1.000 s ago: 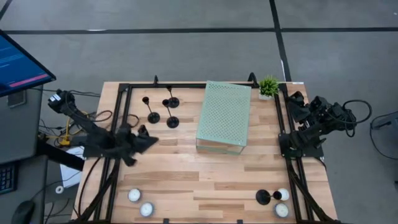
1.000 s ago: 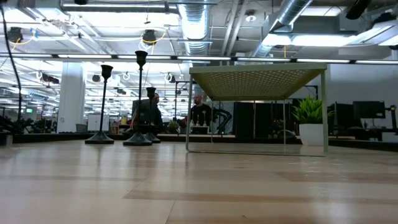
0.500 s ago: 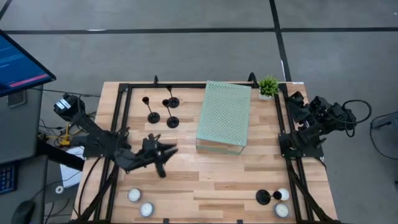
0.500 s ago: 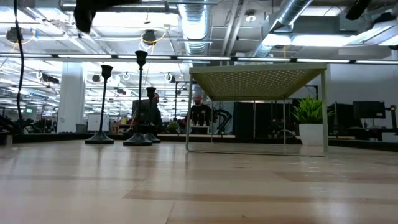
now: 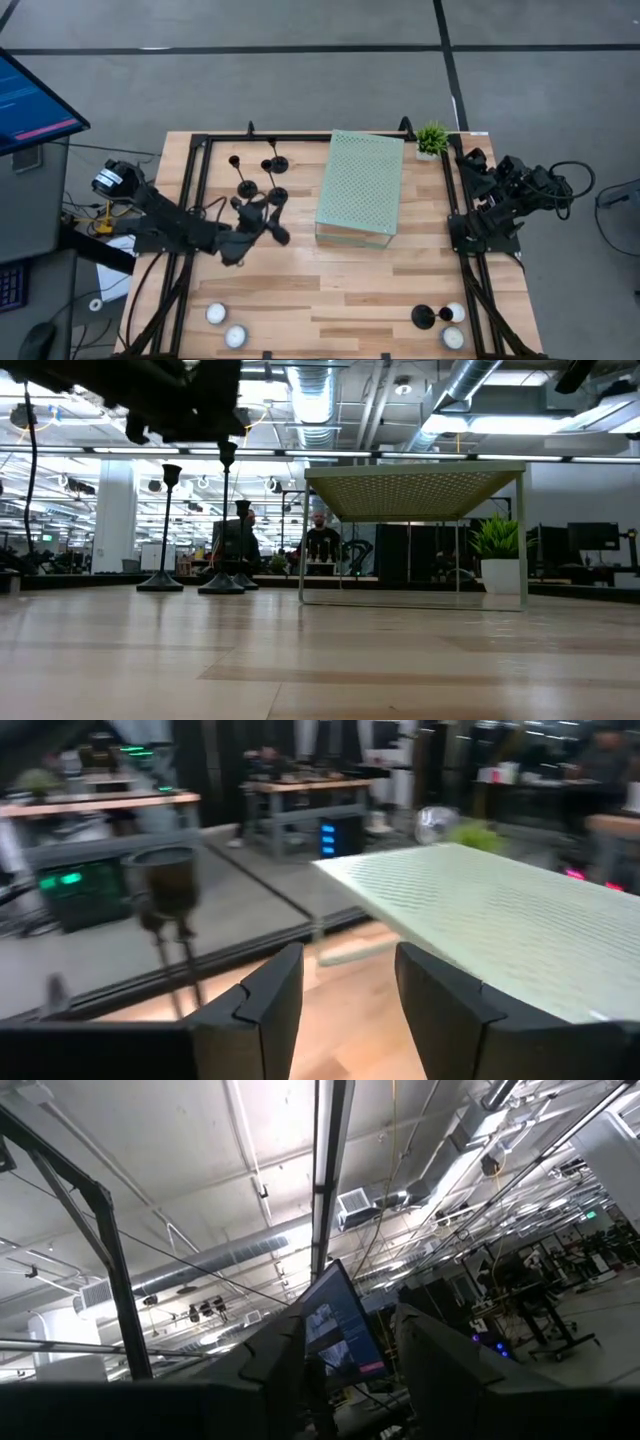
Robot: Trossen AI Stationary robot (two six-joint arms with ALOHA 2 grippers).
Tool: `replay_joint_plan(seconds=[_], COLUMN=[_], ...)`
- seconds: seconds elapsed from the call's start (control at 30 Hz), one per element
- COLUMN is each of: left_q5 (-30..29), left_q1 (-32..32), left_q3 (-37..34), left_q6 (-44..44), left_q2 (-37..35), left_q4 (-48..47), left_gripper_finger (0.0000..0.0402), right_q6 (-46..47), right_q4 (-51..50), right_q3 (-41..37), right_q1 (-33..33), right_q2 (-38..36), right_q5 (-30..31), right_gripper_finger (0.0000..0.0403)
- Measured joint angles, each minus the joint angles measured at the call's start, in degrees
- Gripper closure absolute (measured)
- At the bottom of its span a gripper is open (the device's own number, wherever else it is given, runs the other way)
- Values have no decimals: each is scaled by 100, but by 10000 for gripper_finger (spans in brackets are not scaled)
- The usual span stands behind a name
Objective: Pick & Place candle stick holders
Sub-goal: Put the black candle holder on the shelf
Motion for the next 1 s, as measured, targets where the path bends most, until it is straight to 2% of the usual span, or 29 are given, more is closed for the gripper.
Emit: replay_joint_plan(seconds=[0.2, 0.4, 0.5, 0.83, 1.0], left_q5=[-68, -684, -761, -621, 234], left_q1=[275, 231, 317, 613, 996], left_q3=[0, 0, -38, -425, -545], left_q6=[-67, 170, 221, -248, -631], left_q2=[45, 45, 45, 43, 43], left_q4=[-12, -11, -12, -8, 2], left_gripper_finger=[240, 240, 241, 241, 241], right_q6=[10, 9, 7, -44, -53], right_q4=[2, 4, 4, 7, 7], right_q3=[0, 0, 0, 0, 0], right_q1=[0, 0, 0, -2, -2], right_q2=[0, -1, -2, -2, -2], right_q5=[0, 0, 0, 0, 1], right_gripper_finger=[255, 255, 255, 255, 255])
